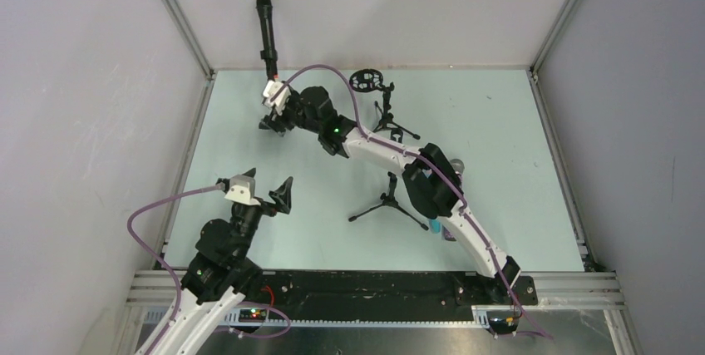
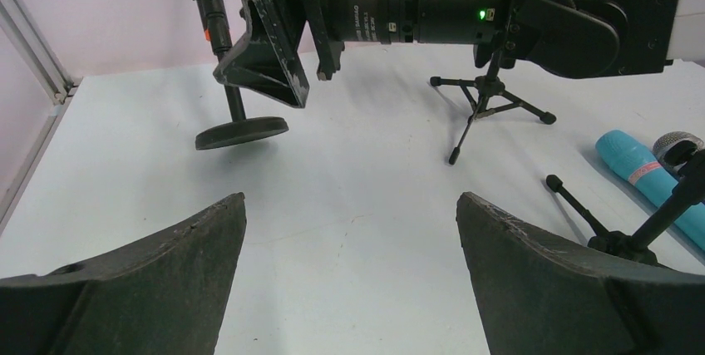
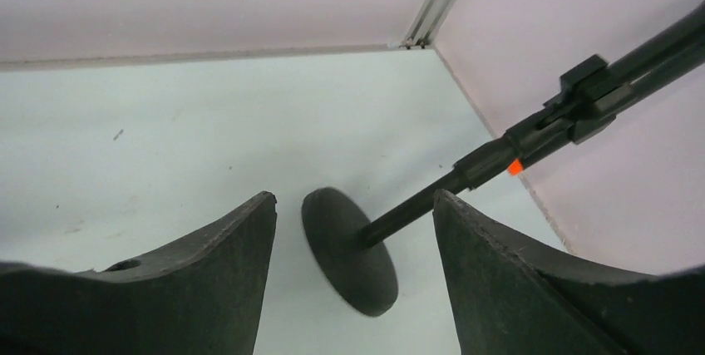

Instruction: Attach the microphones to the stand

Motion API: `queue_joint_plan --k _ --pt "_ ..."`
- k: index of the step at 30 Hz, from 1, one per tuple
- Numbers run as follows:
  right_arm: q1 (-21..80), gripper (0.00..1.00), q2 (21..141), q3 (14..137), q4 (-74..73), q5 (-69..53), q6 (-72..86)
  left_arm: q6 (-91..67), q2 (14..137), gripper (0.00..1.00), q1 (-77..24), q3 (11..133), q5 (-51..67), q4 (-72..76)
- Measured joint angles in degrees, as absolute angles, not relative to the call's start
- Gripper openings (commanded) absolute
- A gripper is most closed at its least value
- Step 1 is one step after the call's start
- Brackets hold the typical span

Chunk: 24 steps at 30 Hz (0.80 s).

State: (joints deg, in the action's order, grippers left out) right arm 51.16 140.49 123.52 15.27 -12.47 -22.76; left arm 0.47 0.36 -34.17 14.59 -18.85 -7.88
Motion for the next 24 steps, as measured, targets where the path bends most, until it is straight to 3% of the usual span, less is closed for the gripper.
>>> queue_joint_plan --k 13,24 --pt "51.1 0.76 137.2 116.0 16.4 -11.0 -22.8 0.1 0.4 1.00 -34.2 14.6 -19.9 -8.0" --pt "50.7 0.85 121.3 107.0 18.0 -11.5 -19.7 -4.6 7.6 1.00 -34.2 17.5 -24.7 -9.2"
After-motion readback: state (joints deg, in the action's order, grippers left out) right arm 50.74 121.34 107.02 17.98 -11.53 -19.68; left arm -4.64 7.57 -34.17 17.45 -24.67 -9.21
